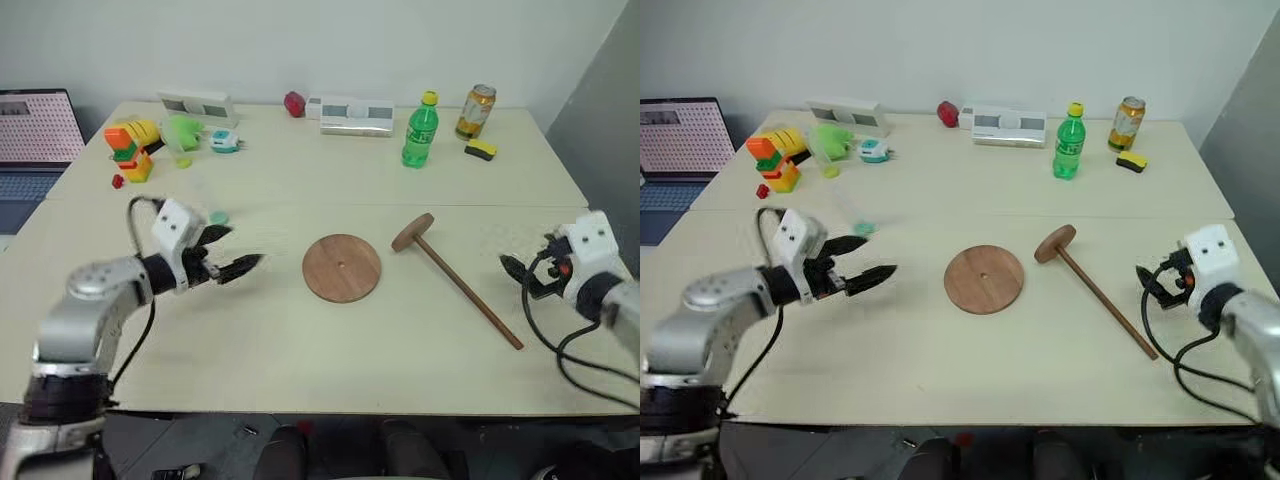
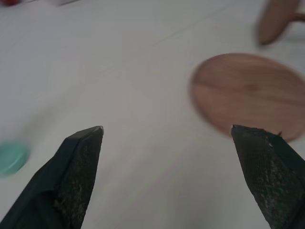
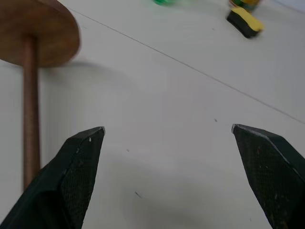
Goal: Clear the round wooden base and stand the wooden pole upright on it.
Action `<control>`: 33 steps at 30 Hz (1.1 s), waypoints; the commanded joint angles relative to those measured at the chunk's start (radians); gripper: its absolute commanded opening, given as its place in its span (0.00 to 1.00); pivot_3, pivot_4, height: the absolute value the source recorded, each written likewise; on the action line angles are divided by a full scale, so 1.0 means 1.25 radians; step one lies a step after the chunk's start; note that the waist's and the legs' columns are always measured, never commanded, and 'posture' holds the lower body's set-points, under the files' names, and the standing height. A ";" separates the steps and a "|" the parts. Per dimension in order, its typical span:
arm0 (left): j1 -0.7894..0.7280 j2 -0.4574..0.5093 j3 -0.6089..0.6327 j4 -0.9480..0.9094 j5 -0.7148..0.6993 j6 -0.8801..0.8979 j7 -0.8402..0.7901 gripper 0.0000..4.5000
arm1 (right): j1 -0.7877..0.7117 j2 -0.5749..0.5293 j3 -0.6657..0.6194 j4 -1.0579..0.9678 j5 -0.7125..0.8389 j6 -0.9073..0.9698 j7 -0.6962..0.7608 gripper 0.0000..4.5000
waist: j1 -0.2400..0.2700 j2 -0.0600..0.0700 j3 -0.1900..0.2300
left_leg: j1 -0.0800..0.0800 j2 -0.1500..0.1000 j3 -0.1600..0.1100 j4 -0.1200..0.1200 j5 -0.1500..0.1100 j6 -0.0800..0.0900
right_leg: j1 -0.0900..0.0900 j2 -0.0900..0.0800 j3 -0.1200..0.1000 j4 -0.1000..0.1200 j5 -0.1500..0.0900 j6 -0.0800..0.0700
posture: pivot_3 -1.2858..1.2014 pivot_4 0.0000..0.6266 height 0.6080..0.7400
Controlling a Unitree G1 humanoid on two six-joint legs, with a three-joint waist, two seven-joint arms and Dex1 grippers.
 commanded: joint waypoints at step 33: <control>-0.044 -0.019 -0.110 -0.143 -0.047 0.005 -0.101 1.00 | -0.479 0.112 0.438 0.347 0.015 0.212 0.256 0.14 | -0.017 0.000 0.001 | -0.004 0.000 0.000 0.001 0.000 0.000 | -0.003 -0.001 0.000 -0.002 0.000 0.000 | 0.52 0.24 1.00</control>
